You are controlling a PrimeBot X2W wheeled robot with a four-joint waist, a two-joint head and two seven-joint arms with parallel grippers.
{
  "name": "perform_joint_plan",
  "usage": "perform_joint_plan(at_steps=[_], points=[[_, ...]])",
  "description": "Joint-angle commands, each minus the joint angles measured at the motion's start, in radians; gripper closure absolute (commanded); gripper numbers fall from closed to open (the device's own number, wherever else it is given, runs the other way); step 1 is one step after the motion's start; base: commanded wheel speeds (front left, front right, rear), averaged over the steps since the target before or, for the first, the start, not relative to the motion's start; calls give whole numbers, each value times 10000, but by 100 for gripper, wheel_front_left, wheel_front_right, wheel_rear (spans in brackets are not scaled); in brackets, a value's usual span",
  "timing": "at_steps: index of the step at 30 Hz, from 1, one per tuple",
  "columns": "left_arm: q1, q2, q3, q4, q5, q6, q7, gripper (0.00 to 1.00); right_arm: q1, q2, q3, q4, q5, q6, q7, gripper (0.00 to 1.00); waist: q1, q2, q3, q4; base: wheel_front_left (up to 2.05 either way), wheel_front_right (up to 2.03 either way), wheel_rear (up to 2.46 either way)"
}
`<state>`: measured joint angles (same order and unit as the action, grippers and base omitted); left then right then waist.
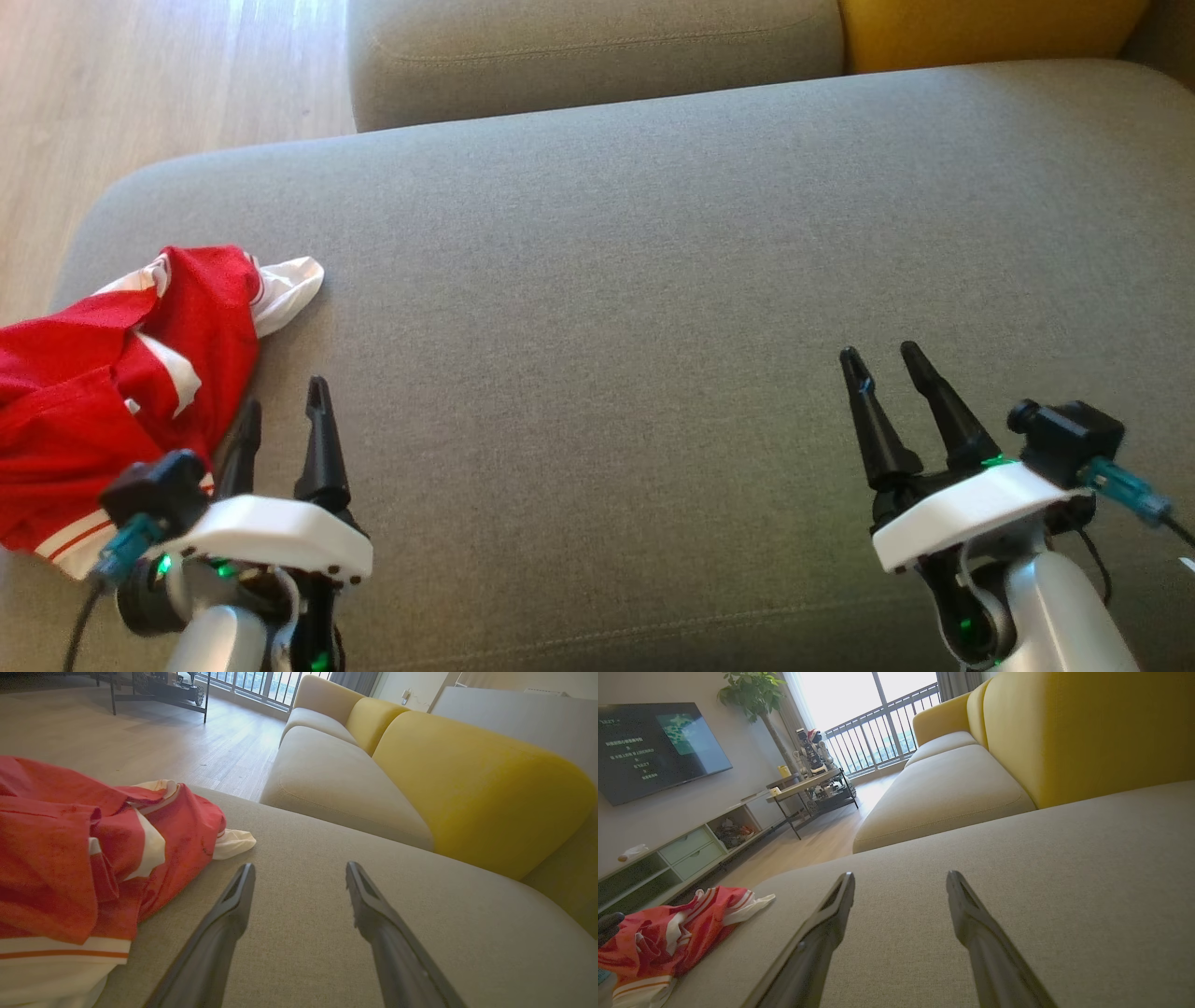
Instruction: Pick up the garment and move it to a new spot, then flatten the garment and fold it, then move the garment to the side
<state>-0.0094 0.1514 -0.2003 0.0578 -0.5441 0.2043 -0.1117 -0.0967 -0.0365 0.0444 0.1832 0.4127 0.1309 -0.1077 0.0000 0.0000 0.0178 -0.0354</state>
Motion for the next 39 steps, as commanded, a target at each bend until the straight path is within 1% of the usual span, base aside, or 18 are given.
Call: perform_joint_plan(at_steps=[1,12,20,25,29,35,39], points=[[-581,283,55,-329,369,179,-141,0,-635,-83,261,-393,-456,-1,-173,0,0,0,-3,-3,0,0,0],[-850,951,-1059,-363,1526,1413,-464,0,-721,-96,364,-706,-2219,-1,-498,0,0,0,-1,-38,0,0,0],[-986,1311,-1685,-421,2276,2049,-698,0,-734,-105,383,-737,-3129,-1,-734,0,0,0,1,-83,0,0,0],[-997,1370,-1878,-444,2480,2256,-816,0,-740,-110,471,-760,-3041,-1,-852,0,0,0,-2,-111,0,0,0],[-953,1283,-1869,-526,2463,2287,-933,0,-749,-114,441,-717,-2931,-1,-970,0,0,0,-8,-133,0,0,0],[-835,1161,-1734,-662,2808,2172,-1108,0,-784,-121,297,-241,-2543,-2,-1146,0,0,0,-31,-158,0,0,0],[-733,1035,-1663,-635,3146,2082,-1226,0,-894,-126,297,-25,-2841,-2,-1264,0,0,0,-44,-168,0,0,0]])
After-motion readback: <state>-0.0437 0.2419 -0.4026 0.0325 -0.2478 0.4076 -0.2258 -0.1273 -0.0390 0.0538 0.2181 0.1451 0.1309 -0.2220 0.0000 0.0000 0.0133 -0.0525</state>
